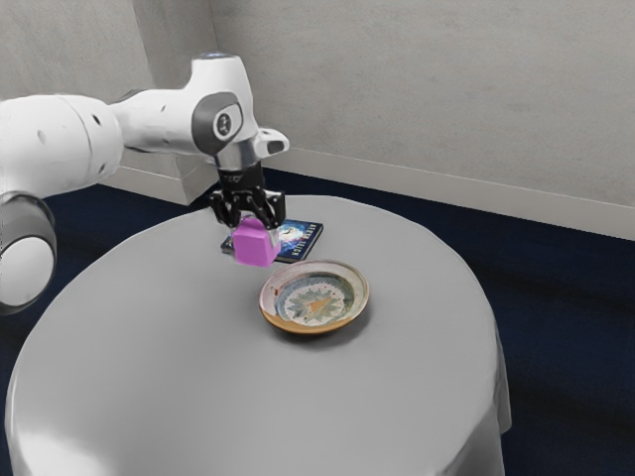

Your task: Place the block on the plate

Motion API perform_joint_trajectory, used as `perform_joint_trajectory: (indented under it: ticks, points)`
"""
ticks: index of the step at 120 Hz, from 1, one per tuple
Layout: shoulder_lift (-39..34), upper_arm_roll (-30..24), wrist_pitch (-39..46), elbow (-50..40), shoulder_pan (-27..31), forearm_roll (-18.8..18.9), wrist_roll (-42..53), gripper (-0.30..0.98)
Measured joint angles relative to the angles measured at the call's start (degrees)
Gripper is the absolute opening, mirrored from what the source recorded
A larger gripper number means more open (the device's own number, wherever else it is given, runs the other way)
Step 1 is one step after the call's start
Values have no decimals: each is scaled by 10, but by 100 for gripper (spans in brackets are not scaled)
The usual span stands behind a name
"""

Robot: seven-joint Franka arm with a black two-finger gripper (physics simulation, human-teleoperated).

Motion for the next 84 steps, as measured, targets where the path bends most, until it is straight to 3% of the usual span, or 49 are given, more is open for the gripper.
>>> perform_joint_trajectory:
  ticks: [30, 73, 84]
  points:
    - [38, -5, 2, 7, -52, -3, -2, 34]
    - [137, -5, 71, 70, -70, -6, -4, 32]
    - [144, -5, 82, 74, -71, -7, -4, 39]
